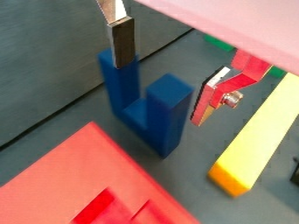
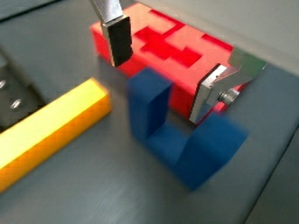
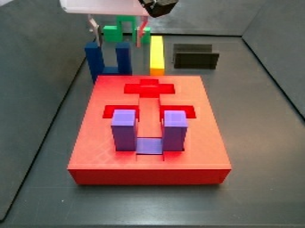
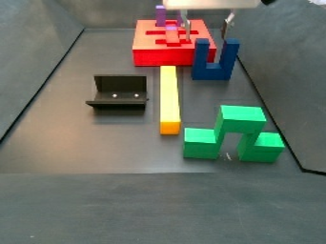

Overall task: Pick up the blue object. Move up. Move to above the board. Insert the blue object.
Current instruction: Pick up the blue object.

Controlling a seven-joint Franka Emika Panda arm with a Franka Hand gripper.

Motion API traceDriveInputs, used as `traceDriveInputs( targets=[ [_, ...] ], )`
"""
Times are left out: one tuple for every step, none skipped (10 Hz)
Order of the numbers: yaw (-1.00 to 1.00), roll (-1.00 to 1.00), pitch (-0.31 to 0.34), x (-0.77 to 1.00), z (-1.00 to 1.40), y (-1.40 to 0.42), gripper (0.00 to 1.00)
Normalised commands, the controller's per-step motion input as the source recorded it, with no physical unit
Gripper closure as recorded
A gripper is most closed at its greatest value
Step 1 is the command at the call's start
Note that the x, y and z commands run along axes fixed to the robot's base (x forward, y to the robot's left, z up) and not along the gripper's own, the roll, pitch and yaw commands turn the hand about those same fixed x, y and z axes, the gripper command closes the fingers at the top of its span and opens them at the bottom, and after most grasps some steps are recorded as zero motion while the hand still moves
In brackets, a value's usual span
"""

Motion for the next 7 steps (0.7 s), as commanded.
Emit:
traceDriveInputs(
  targets=[
    [0.00,0.03,-0.123,-0.17,-0.11,0.00,0.00],
    [-0.08,0.00,-0.161,-0.13,-0.09,0.03,0.00],
    [-0.11,0.00,-0.137,0.01,0.00,0.10,0.00],
    [-0.03,0.00,-0.141,0.11,0.00,0.00,0.00],
    [-0.03,-0.01,-0.120,0.31,0.03,0.00,0.00],
    [-0.01,-0.05,-0.031,0.48,0.07,0.01,0.00],
    [0.00,0.00,-0.020,0.30,0.00,0.00,0.00]
  ],
)
